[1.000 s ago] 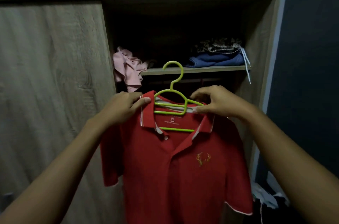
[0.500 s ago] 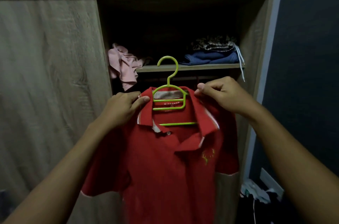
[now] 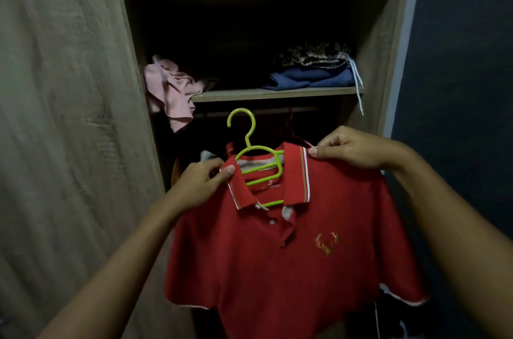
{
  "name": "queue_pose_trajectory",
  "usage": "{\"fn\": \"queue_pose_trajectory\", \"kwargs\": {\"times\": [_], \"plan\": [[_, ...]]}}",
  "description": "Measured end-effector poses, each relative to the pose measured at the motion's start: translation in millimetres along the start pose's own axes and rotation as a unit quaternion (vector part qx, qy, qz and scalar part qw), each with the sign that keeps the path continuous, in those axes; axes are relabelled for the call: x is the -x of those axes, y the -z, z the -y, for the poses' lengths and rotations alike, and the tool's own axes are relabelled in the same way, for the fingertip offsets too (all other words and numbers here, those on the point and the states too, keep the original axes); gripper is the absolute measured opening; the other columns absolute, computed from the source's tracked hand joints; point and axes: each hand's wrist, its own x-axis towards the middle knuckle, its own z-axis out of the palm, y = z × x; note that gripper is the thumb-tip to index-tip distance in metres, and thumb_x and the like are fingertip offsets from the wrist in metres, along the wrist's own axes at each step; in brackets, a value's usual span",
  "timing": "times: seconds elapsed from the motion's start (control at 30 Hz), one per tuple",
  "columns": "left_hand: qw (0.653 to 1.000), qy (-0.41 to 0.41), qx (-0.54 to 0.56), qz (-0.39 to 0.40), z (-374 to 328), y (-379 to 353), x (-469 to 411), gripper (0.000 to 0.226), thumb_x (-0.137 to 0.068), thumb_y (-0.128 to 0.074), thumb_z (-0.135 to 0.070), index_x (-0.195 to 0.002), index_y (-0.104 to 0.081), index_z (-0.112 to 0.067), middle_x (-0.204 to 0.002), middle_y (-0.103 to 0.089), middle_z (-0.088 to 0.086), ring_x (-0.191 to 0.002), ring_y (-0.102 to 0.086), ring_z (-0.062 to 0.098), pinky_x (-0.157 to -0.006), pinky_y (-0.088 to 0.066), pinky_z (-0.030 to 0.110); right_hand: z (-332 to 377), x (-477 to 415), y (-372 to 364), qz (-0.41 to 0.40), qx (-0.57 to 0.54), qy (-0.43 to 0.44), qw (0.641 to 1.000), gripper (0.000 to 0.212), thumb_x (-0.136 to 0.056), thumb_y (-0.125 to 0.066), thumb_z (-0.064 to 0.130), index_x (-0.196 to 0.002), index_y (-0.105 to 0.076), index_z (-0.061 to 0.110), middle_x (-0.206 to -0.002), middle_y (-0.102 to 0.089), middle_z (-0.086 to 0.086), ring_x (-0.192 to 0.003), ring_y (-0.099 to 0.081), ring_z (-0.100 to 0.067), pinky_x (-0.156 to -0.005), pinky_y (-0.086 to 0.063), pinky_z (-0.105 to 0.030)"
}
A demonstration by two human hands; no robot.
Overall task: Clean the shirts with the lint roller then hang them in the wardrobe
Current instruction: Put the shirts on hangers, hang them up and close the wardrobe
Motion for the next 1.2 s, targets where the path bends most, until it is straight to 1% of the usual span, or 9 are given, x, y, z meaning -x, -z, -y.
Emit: {"fn": "queue_pose_trajectory", "kwargs": {"times": [0.17, 0.27, 0.37, 0.53, 0.67, 0.77, 0.83, 1.03, 1.2], "plan": [[0.999, 0.032, 0.024, -0.023, 5.5, -40.0, -13.8, 0.024, -0.098, -0.058, -0.045, -0.099, -0.071, -0.025, -0.089, -0.072, -0.010, -0.083, -0.066, 0.004, -0.076, -0.051, 0.026, -9.2, -8.9, 10.2, 0.004, -0.007, -0.078, 0.997, 0.039, -0.098, -0.055, 0.042, -0.079, -0.079, 0.019, -0.082, -0.077, -0.006, -0.068, -0.071, -0.016, -0.063, -0.053, -0.022], [0.997, 0.053, 0.019, -0.057, 11.8, -60.4, -23.3, 0.020, -0.097, -0.062, -0.035, -0.089, -0.068, -0.018, -0.075, -0.068, -0.004, -0.071, -0.064, 0.008, -0.067, -0.048, 0.027, -20.3, -13.9, 20.5, 0.033, 0.020, -0.137, 0.990, 0.041, -0.099, -0.054, 0.044, -0.087, -0.079, 0.014, -0.086, -0.078, -0.008, -0.077, -0.073, -0.025, -0.073, -0.057, -0.035], [0.992, 0.090, 0.019, -0.090, 18.3, -74.2, -34.2, 0.027, -0.098, -0.061, -0.030, -0.073, -0.057, -0.020, -0.059, -0.055, -0.006, -0.057, -0.054, 0.005, -0.056, -0.036, 0.024, -33.0, -21.7, 26.6, 0.012, 0.054, -0.174, 0.983, 0.042, -0.098, -0.055, 0.043, -0.083, -0.079, 0.012, -0.079, -0.077, -0.005, -0.068, -0.071, -0.018, -0.064, -0.053, -0.028], [0.982, 0.145, 0.020, -0.119, 28.9, -95.6, -62.5, 0.021, -0.093, -0.066, -0.030, -0.076, -0.058, -0.020, -0.063, -0.058, -0.006, -0.064, -0.059, 0.010, -0.062, -0.044, 0.029, -67.2, -50.1, 13.3, -0.081, 0.032, -0.217, 0.972, 0.045, -0.097, -0.058, 0.038, -0.085, -0.073, -0.003, -0.071, -0.069, -0.015, -0.059, -0.057, -0.022, -0.058, -0.043, -0.028], [0.971, 0.195, -0.046, -0.129, 31.9, -110.6, -87.1, 0.025, -0.090, -0.068, -0.037, -0.100, -0.060, -0.016, -0.087, -0.065, -0.003, -0.081, -0.061, 0.016, -0.066, -0.039, 0.028, -90.1, -77.8, -12.9, -0.107, -0.108, -0.219, 0.964, 0.040, -0.098, -0.054, 0.027, -0.093, -0.070, -0.009, -0.075, -0.065, -0.021, -0.056, -0.056, -0.027, -0.061, -0.045, -0.035], [0.959, 0.234, -0.093, -0.126, 37.8, -121.1, -99.7, 0.046, -0.091, -0.066, -0.038, -0.124, -0.054, -0.009, -0.120, -0.061, 0.012, -0.104, -0.063, 0.029, -0.073, -0.044, 0.034, -100.6, -100.7, -38.0, -0.107, -0.178, -0.189, 0.960, 0.032, -0.100, -0.050, 0.020, -0.082, -0.071, 0.004, -0.071, -0.070, -0.014, -0.056, -0.064, -0.022, -0.064, -0.052, -0.032], [0.949, 0.259, -0.132, -0.121, 44.9, -125.9, -103.3, 0.049, -0.092, -0.065, -0.036, -0.128, -0.054, -0.004, -0.127, -0.059, 0.018, -0.111, -0.061, 0.034, -0.082, -0.047, 0.039, -103.9, -114.9, -55.5, -0.098, -0.213, -0.164, 0.958, 0.034, -0.103, -0.047, 0.020, -0.077, -0.068, 0.010, -0.069, -0.070, -0.009, -0.054, -0.064, -0.015, -0.059, -0.051, -0.025], [0.946, 0.233, -0.182, -0.130, 63.2, -130.5, -107.1, 0.024, -0.093, -0.064, -0.026, -0.097, -0.075, -0.005, -0.088, -0.072, 0.014, -0.084, -0.068, 0.030, -0.066, -0.045, 0.034, -132.0, -175.0, -84.3, -0.147, -0.182, -0.115, 0.965, 0.035, -0.103, -0.046, 0.033, -0.082, -0.064, 0.011, -0.070, -0.066, -0.004, -0.063, -0.061, -0.017, -0.065, -0.048, -0.033], [0.952, 0.205, -0.180, -0.140, 64.9, -131.7, -110.2, 0.024, -0.091, -0.067, -0.020, -0.073, -0.072, -0.005, -0.067, -0.068, 0.010, -0.060, -0.057, 0.022, -0.055, -0.031, 0.027, -137.1, -213.6, -89.3, -0.214, -0.097, -0.106, 0.966, 0.040, -0.104, -0.044, 0.031, -0.067, -0.047, 0.015, -0.064, -0.051, 0.004, -0.061, -0.049, -0.013, -0.053, -0.027, -0.030]]}}
